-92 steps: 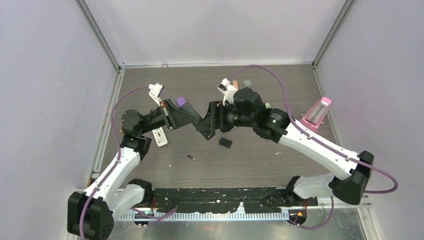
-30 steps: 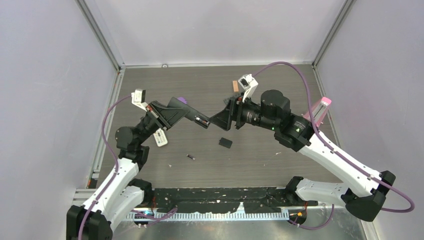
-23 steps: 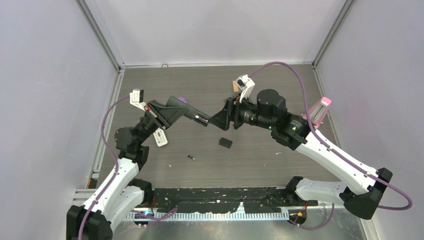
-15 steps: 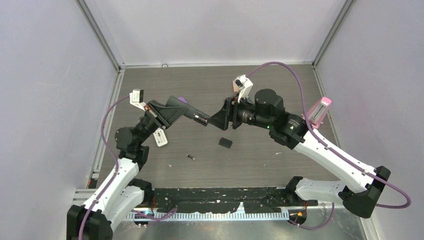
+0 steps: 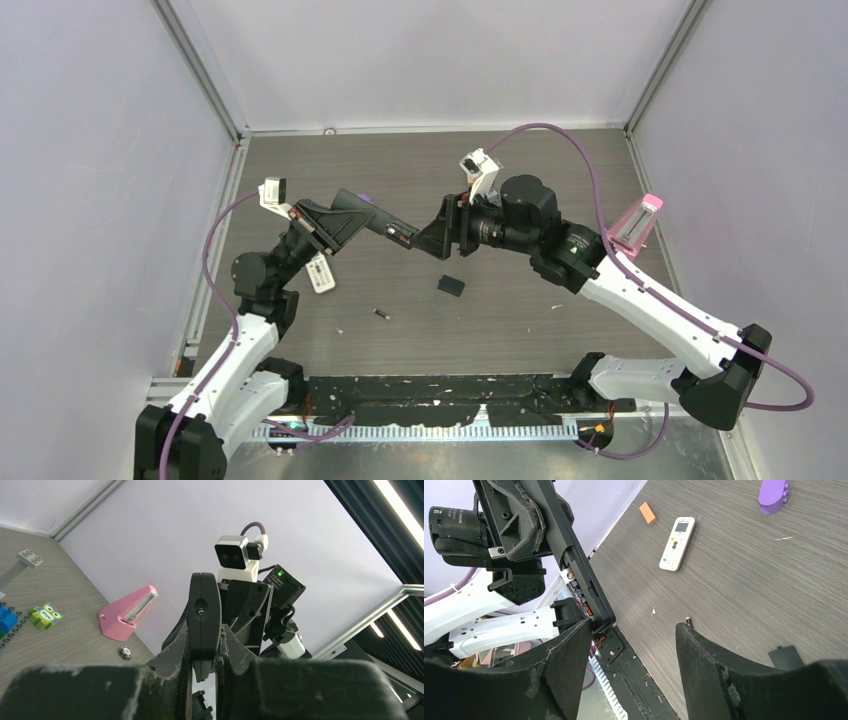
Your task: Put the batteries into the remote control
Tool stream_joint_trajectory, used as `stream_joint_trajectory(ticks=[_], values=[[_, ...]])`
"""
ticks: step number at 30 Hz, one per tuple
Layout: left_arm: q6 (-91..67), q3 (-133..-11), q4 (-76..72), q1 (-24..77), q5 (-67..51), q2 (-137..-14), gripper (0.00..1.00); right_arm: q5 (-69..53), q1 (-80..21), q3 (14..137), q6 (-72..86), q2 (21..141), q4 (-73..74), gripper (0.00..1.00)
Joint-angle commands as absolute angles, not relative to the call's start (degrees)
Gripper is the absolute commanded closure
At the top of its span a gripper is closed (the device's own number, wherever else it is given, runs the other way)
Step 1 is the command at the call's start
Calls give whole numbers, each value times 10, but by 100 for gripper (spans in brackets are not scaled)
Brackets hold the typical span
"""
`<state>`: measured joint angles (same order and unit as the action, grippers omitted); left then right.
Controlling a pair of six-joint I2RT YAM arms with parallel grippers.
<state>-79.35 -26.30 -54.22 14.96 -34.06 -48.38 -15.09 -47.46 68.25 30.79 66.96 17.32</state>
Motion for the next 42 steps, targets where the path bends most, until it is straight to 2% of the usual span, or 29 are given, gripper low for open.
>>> stream_joint_trajectory(ticks=[1, 5, 15, 32, 35, 39, 42], values=[[-804, -268, -604, 154, -338, -482, 100, -149, -477, 694, 317, 679, 153, 33], [-801, -265, -602, 154, -339, -482, 100, -136, -477, 699, 310, 678, 170, 31], [-788, -264, -598, 147, -340, -481, 100, -136, -467, 700, 276, 658, 196, 19], [-773, -258, -584, 142, -341, -477, 100, -204, -446, 699, 270, 620, 185, 14], [-771, -258, -584, 142, -341, -476, 100, -210, -445, 698, 282, 619, 169, 13], [-769, -257, -584, 142, -343, -476, 100, -211, -445, 666, 357, 625, 88, 2], [-769, -259, -585, 142, -345, -476, 100, -203, -446, 646, 427, 639, 28, 1]])
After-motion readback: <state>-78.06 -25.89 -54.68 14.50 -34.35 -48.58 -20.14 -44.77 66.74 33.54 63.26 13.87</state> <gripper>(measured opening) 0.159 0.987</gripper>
